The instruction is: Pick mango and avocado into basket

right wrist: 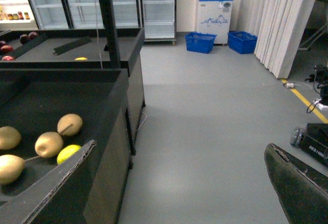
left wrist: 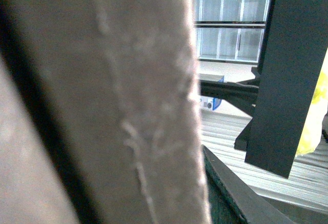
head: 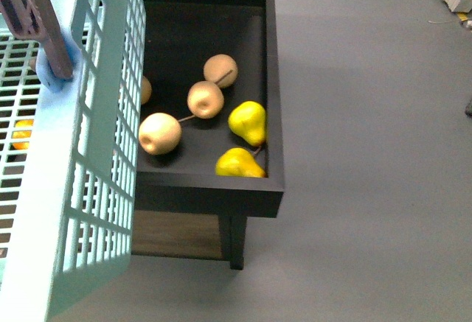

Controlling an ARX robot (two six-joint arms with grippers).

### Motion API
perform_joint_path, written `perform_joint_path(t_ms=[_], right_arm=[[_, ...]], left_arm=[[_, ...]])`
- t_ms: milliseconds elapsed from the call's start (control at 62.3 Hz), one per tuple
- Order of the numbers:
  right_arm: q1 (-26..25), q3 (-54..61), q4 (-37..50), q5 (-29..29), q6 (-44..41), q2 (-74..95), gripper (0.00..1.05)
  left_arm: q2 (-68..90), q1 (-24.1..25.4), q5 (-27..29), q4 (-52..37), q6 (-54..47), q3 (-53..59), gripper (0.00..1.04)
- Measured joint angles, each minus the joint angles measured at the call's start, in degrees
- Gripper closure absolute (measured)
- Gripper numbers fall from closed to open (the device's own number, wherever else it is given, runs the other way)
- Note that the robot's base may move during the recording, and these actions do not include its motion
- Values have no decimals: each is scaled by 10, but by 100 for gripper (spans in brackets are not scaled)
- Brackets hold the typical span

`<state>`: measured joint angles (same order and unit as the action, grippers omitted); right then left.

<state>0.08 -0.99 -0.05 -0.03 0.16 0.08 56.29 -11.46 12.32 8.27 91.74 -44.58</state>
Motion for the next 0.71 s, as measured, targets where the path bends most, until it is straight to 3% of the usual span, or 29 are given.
perform_joint_path(t_ms=[707], right_arm=[[0,0,0,2,0,1,9]], left_arm=[[1,0,-3,0,0,0,74]])
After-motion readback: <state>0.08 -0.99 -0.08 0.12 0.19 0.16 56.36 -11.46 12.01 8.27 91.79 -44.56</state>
